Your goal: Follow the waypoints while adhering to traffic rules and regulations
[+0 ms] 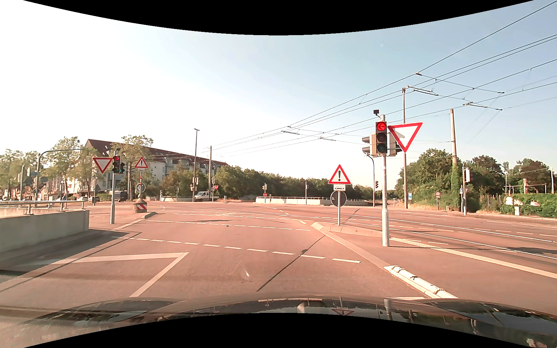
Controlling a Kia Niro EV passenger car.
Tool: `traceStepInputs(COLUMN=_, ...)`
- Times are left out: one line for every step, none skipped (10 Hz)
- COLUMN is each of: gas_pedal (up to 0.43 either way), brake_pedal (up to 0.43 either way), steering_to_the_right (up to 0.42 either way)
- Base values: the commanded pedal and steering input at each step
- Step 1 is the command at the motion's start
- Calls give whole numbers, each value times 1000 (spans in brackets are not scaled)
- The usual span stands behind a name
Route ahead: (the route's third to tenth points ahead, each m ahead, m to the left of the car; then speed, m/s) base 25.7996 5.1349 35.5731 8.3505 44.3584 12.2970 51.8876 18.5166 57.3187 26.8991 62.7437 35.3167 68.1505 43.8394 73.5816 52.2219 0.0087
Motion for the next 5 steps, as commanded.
traceStepInputs(gas_pedal=0, brake_pedal=232, steering_to_the_right=-79)
traceStepInputs(gas_pedal=0, brake_pedal=232, steering_to_the_right=-79)
traceStepInputs(gas_pedal=0, brake_pedal=232, steering_to_the_right=-79)
traceStepInputs(gas_pedal=0, brake_pedal=226, steering_to_the_right=-79)
traceStepInputs(gas_pedal=0, brake_pedal=232, steering_to_the_right=-79)
